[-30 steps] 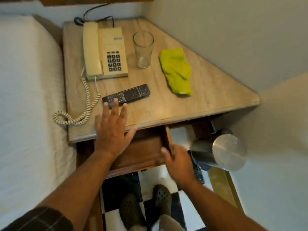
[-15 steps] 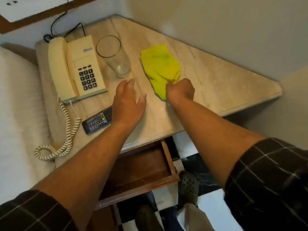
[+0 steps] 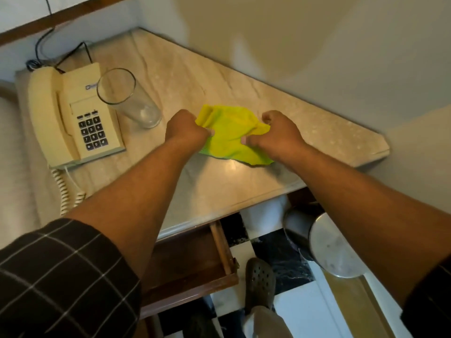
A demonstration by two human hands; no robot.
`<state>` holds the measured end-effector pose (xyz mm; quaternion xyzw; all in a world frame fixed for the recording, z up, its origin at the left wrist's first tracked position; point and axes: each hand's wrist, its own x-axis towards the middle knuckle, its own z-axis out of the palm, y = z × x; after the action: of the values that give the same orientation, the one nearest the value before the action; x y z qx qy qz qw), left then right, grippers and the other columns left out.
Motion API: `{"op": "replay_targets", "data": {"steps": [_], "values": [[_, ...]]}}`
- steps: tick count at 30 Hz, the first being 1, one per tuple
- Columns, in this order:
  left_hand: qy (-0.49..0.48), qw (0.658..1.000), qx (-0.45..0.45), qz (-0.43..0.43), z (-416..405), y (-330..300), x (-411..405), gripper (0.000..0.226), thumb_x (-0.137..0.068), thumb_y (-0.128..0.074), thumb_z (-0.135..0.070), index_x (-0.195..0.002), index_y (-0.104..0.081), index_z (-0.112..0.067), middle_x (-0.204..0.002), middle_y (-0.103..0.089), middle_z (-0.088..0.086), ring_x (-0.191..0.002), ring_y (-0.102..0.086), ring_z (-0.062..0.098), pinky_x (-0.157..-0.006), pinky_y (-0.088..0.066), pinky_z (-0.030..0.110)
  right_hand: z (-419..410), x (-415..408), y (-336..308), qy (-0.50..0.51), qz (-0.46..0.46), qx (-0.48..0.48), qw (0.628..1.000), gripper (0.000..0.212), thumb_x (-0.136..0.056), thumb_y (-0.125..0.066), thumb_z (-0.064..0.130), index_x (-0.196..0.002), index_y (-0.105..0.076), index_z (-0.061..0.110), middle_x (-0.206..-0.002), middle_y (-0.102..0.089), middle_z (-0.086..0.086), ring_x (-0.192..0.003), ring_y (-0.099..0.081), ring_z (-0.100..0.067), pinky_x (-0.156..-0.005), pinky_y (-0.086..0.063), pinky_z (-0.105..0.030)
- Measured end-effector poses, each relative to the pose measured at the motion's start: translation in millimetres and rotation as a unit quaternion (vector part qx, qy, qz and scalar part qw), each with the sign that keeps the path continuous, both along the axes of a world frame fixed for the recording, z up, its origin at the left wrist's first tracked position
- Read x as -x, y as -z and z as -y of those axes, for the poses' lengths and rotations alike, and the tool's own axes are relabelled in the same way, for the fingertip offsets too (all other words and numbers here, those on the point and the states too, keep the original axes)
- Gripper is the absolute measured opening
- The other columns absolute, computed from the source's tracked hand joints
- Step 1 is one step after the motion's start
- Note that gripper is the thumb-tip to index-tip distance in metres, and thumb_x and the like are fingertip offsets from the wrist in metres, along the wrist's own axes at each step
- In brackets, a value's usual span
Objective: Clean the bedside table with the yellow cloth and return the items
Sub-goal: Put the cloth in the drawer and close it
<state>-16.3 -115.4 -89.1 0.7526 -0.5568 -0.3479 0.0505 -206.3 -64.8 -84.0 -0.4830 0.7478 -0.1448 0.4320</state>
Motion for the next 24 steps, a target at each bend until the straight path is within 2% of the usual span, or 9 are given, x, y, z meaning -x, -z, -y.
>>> {"op": "replay_targets", "data": {"steps": [1, 3, 5, 7, 10, 14, 18, 20, 24], "values": [[-0.014, 0.999, -0.006, -0.033, -5.7, -1.6, -2.5, 0.033, -0.077, -0.078, -0.031, -0.095, -0.062, -0.008, -0.100, -0.066, 0.012, -0.098, -0.064, 0.032, -0.069, -0.042, 0.032, 2.2, 0.8, -2.6, -0.033, -0.022, -0.024, 0.999, 0.065, -0.073, -0.081, 0.042, -0.125, -0.057, 0.012, -0.127, -0.060, -0.010, -0.115, -0.057, -0.030, -0.094, -0.049, -0.041], [-0.047, 0.992, -0.007, -0.114, -22.3, -10.9, -15.2, 0.018, -0.081, -0.075, -0.026, -0.092, -0.065, -0.015, -0.101, -0.069, 0.011, -0.094, -0.066, 0.029, -0.074, -0.048, 0.031, 3.4, -1.0, -11.9, -0.058, 0.001, -0.051, 0.997, 0.048, -0.071, -0.083, 0.039, -0.104, -0.066, 0.008, -0.110, -0.066, -0.013, -0.104, -0.063, -0.032, -0.088, -0.053, -0.044], [-0.105, 0.968, -0.012, -0.226, -45.8, -21.5, -31.5, 0.019, -0.085, -0.071, -0.022, -0.103, -0.068, -0.018, -0.110, -0.071, 0.007, -0.098, -0.067, 0.024, -0.090, -0.054, 0.037, 0.5, -3.3, -23.0, -0.037, 0.076, -0.055, 0.995, 0.043, -0.069, -0.084, 0.034, -0.097, -0.070, 0.006, -0.102, -0.070, -0.013, -0.095, -0.066, -0.029, -0.083, -0.056, -0.044], [-0.168, 0.938, -0.013, -0.302, -73.5, -30.2, -47.8, 0.025, -0.088, -0.069, -0.018, -0.112, -0.066, -0.021, -0.112, -0.071, 0.002, -0.102, -0.068, 0.021, -0.094, -0.054, 0.044, -8.1, -9.0, -31.1, -0.005, 0.151, -0.048, 0.987, 0.039, -0.066, -0.086, 0.028, -0.096, -0.071, 0.008, -0.100, -0.073, -0.012, -0.093, -0.069, -0.028, -0.082, -0.056, -0.045], [-0.258, 0.898, -0.008, -0.356, -122.2, -41.1, -78.9, 0.018, -0.090, -0.065, -0.013, -0.105, -0.067, -0.023, -0.107, -0.074, -0.003, -0.099, -0.070, 0.018, -0.090, -0.055, 0.039, -31.7, -34.8, -39.5, 0.027, 0.274, -0.064, 0.959, 0.035, -0.069, -0.082, 0.011, -0.100, -0.067, 0.006, -0.106, -0.072, -0.018, -0.098, -0.069, -0.035, -0.085, -0.056, -0.050], [-0.347, 0.871, -0.036, -0.347, -196.2, -44.7, -133.3, 0.016, -0.088, -0.066, -0.011, -0.101, -0.069, -0.020, -0.099, -0.077, -0.001, -0.093, -0.073, 0.020, -0.081, -0.056, 0.038, -83.8, -82.4, -37.6, 0.035, 0.375, -0.103, 0.921, 0.030, -0.077, -0.071, -0.006, -0.101, -0.068, 0.013, -0.098, -0.075, -0.009, -0.085, -0.073, -0.025, -0.072, -0.061, -0.038], [-0.367, 0.872, -0.107, -0.305, -259.1, -31.7, -170.9, 0.017, -0.089, -0.068, -0.018, -0.105, -0.067, -0.023, -0.098, -0.076, -0.003, -0.087, -0.073, 0.018, -0.071, -0.056, 0.035, -151.0, -118.7, -23.6, 0.048, 0.329, -0.134, 0.934, 0.025, -0.079, -0.075, 0.002, -0.094, -0.071, 0.022, -0.096, -0.076, -0.002, -0.082, -0.073, -0.017, -0.068, -0.059, -0.030], [-0.365, 0.882, -0.118, -0.276, -283.5, -22.0, -188.7, 0.018, -0.089, -0.068, -0.019, -0.106, -0.066, -0.022, -0.100, -0.075, 0.000, -0.088, -0.073, 0.020, -0.072, -0.057, 0.034, -181.3, -138.6, -13.2, 0.035, 0.293, -0.127, 0.947, 0.019, -0.080, -0.077, 0.010, -0.089, -0.071, 0.026, -0.094, -0.075, 0.000, -0.080, -0.072, -0.015, -0.063, -0.057, -0.026], [-0.325, 0.907, -0.128, -0.235, -306.2, 6.1, -207.6, 0.015, -0.092, -0.065, -0.019, -0.104, -0.060, -0.025, -0.109, -0.069, 0.002, -0.095, -0.067, 0.020, -0.077, -0.053, 0.033, -214.6, -172.3, 21.7, 0.019, 0.170, -0.096, 0.981, 0.014, -0.084, -0.075, 0.017, -0.092, -0.066, 0.024, -0.094, -0.066, 0.003, -0.087, -0.064, -0.019, -0.073, -0.054, -0.035]]}}
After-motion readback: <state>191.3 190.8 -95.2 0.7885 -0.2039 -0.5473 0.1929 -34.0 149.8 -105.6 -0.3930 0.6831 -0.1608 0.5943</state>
